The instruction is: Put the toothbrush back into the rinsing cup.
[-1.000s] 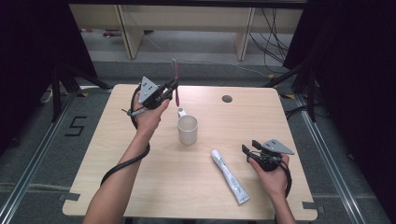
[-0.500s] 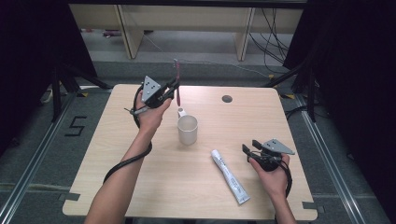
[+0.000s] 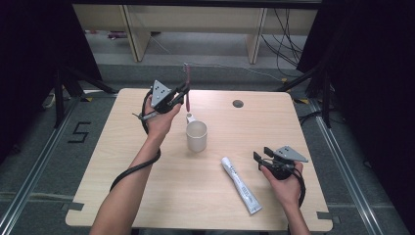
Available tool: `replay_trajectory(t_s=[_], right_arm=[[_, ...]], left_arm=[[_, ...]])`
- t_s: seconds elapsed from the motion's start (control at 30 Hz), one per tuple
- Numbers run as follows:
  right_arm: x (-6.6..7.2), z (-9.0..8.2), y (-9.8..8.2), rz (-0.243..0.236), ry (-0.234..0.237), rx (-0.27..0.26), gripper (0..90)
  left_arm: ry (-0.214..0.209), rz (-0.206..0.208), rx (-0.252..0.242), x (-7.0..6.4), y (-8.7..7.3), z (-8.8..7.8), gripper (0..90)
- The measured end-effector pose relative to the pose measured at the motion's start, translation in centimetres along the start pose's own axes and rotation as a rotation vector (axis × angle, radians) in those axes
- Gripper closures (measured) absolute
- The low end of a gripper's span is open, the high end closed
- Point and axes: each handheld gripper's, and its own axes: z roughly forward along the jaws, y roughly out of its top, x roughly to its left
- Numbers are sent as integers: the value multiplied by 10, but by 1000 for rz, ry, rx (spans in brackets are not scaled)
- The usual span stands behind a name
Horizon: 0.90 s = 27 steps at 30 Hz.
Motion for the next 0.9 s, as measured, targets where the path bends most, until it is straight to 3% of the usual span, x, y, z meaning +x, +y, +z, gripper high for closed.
replay_trajectory(t_s=[0.13,0.23,0.47,0.5,0.57,0.63,0.7,0.8,0.9], right_arm=[[0,0,0,-2,0,0,497],[2,-1,0,25,12,13,497],[0,1,0,4,-1,-5,495],[3,1,-1,37,5,0,496],[1,0,0,15,-1,16,495],[4,0,-1,53,11,11,495],[4,0,-1,55,12,12,495],[0,-1,1,-3,-6,0,495],[0,-1,1,-1,-4,3,495]], left_arm=[[1,4,6,0,-2,1,799],[-2,1,9,-1,-3,1,799],[1,-6,18,0,-8,1,799],[1,-8,19,0,-9,1,799],[1,-5,20,0,-10,1,799],[0,-5,26,0,-11,2,799],[0,-6,26,0,-11,3,799],[2,-8,30,0,-14,4,799],[1,-9,34,0,-15,5,799]])
